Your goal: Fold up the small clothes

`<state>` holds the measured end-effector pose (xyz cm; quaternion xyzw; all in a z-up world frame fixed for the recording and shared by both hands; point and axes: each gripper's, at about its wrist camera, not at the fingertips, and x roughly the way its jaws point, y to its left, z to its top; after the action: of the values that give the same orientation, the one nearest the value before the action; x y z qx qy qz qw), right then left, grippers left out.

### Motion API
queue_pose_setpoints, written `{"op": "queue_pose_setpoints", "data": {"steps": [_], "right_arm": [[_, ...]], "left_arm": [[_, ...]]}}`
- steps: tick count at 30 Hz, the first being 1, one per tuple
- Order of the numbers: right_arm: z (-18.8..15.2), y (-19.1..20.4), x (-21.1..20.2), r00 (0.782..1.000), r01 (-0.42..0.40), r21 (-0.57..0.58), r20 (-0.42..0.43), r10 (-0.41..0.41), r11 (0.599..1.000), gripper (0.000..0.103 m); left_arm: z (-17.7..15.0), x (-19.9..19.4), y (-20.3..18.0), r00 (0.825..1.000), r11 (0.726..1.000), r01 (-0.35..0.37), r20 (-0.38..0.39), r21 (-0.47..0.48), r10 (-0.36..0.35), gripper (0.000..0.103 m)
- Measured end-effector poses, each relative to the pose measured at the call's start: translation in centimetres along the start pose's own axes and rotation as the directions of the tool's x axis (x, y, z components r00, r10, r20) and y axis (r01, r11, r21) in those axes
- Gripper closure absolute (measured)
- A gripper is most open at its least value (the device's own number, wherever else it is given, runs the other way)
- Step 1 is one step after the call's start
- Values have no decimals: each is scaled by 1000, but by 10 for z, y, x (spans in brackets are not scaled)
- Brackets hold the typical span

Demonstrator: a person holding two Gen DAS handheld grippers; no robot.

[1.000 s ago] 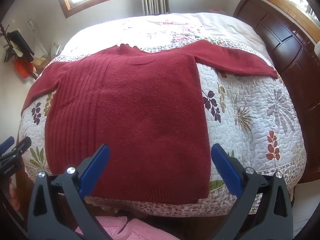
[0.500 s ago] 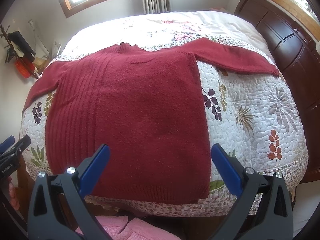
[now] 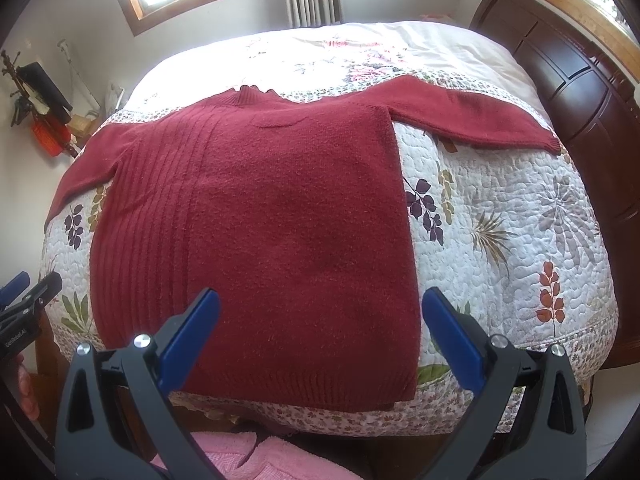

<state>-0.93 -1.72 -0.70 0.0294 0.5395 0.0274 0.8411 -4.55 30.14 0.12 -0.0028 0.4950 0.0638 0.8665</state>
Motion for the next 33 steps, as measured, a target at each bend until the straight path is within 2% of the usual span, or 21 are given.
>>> {"op": "queue_pose_setpoints", "data": {"steps": [33], "right_arm": [[1,-10,0,999,-36,4,-3,36,999,3]], "left_arm": [[-2,-2,-7,1000,1000,-28,-6,-7,28,4]]}}
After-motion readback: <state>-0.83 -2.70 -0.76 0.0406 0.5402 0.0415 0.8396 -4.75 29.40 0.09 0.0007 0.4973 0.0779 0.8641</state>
